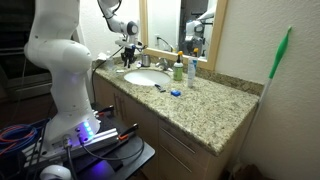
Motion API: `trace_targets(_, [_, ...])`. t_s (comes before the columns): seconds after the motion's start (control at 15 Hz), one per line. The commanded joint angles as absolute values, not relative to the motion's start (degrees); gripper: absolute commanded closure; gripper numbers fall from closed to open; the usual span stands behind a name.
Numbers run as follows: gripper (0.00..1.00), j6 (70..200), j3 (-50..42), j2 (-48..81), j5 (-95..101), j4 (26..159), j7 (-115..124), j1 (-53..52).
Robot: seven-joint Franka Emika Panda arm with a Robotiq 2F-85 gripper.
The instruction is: Take the lid from the sink and put it on the counter
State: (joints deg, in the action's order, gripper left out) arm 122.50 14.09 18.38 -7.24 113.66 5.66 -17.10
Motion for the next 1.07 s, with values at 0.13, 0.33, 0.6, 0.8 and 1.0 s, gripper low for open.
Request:
trace_targets(0.13, [0.92, 132.41, 14.66, 23.18, -2.92, 113.10, 6.06, -20.14])
trace_targets(0.33, [0.92, 137.05, 15.19, 26.52, -1.20, 112.49, 5.63, -22.19])
trace_targets(0.6, [0.92, 143.26, 17.07, 27.03, -3.18, 113.63, 3.41, -22.28])
trace_targets(0.8, [0.92, 145.96, 17.39, 25.31, -2.69, 115.03, 2.99, -22.20])
trace_targets(1.0, [0.92, 145.67, 16.82, 24.27, -1.25, 115.66, 3.38, -22.75])
